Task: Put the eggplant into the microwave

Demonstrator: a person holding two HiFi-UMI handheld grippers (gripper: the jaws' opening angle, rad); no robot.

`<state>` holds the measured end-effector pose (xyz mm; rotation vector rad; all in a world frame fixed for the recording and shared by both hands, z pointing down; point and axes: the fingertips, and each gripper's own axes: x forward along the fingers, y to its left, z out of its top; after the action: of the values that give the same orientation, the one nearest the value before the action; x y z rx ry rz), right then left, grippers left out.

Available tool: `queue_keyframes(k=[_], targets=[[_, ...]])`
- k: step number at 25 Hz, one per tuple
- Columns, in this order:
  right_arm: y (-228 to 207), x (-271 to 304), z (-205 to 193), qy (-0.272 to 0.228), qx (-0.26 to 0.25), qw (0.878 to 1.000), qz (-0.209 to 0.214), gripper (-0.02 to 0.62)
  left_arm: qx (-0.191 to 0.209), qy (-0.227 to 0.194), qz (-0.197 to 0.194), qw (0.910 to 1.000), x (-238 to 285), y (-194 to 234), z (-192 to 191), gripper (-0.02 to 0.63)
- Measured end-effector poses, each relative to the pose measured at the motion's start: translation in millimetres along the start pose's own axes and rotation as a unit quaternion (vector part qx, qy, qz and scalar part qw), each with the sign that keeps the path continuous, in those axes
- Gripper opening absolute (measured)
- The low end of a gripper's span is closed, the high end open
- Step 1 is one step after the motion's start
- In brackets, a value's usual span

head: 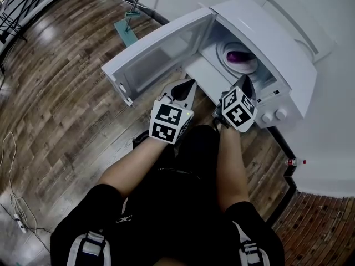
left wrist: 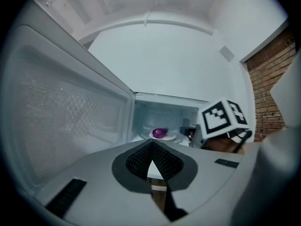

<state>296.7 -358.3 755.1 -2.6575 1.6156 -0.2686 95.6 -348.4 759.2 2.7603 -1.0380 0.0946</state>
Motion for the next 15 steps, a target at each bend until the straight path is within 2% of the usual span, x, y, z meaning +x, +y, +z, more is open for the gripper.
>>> queue_keyframes(k=[3, 5, 9, 12, 15], targets=[[23.8, -40.0, 15.1, -0.044, -0.037, 0.996, 0.073, 0.014, 0.006, -0.007, -0.014, 0.9999, 11.9, -4.4, 9.8, 0.0], [38.4, -56.3, 27.3, -0.061, -0.044, 0.991, 0.109, 0.014, 0.015, -0.014, -0.022, 0.9995, 20.4, -8.2, 21.7, 0.0], [61.8, -66.1, 66.6, -0.084, -0.045, 0.984, 0.151, 0.014, 0.018, -0.023, -0.032, 0.9991, 34.6, -11.0, 58.1, 0.0], [72.1, -70.5, 107.5, -0.067, -0.034, 0.982, 0.171, 0.014, 0.0, -0.009, -0.032, 0.9995, 36.5, -11.0, 96.1, 0.0], [77.8, -77.8, 158.9, -0.037, -0.022, 0.983, 0.181, 0.014, -0.009, 0.0, -0.026, 0.9996, 29.1, -16.4, 152.0, 0.0]])
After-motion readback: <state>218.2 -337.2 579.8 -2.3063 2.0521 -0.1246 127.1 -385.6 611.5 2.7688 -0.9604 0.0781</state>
